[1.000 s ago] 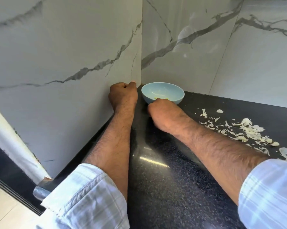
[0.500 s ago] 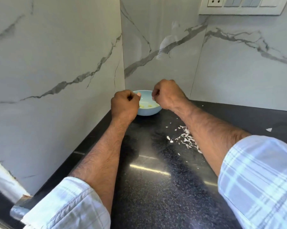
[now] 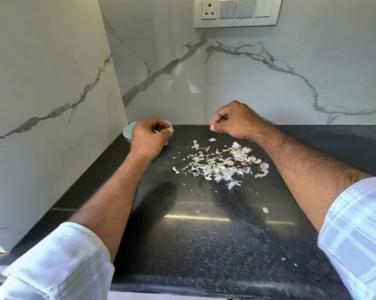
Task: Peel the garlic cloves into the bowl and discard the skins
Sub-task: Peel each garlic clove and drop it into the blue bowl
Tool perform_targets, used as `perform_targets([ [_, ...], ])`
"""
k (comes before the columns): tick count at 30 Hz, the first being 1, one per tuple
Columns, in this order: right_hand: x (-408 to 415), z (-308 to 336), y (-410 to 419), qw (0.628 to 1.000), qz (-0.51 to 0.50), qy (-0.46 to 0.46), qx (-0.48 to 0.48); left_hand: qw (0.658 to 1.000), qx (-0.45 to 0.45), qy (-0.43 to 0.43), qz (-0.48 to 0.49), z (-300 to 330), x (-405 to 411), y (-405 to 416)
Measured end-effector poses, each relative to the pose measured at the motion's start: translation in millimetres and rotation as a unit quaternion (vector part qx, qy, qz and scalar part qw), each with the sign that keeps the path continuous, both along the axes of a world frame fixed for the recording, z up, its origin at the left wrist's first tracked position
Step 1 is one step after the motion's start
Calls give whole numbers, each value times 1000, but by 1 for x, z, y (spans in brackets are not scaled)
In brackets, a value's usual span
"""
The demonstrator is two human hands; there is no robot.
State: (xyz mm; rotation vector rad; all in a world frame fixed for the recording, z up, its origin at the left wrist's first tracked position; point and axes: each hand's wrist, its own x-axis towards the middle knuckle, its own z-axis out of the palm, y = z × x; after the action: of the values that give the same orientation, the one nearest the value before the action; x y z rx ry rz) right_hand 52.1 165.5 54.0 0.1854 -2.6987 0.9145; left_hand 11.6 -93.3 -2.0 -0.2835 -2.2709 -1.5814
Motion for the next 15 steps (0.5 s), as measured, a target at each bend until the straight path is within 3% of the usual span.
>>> perform_targets([
  [4, 24, -18, 62, 998, -56, 20, -5, 990, -102, 7, -98, 13, 11, 51],
  [7, 35, -46, 88, 993, -105, 26, -38, 989, -95, 13, -110, 6, 9, 71],
  [10, 41, -67, 103, 994, -95, -35, 50, 991, -65, 28, -110, -18, 4, 79],
  [15, 41, -54, 105, 988, -76, -74, 111, 981, -127, 68, -132, -29, -2, 79],
])
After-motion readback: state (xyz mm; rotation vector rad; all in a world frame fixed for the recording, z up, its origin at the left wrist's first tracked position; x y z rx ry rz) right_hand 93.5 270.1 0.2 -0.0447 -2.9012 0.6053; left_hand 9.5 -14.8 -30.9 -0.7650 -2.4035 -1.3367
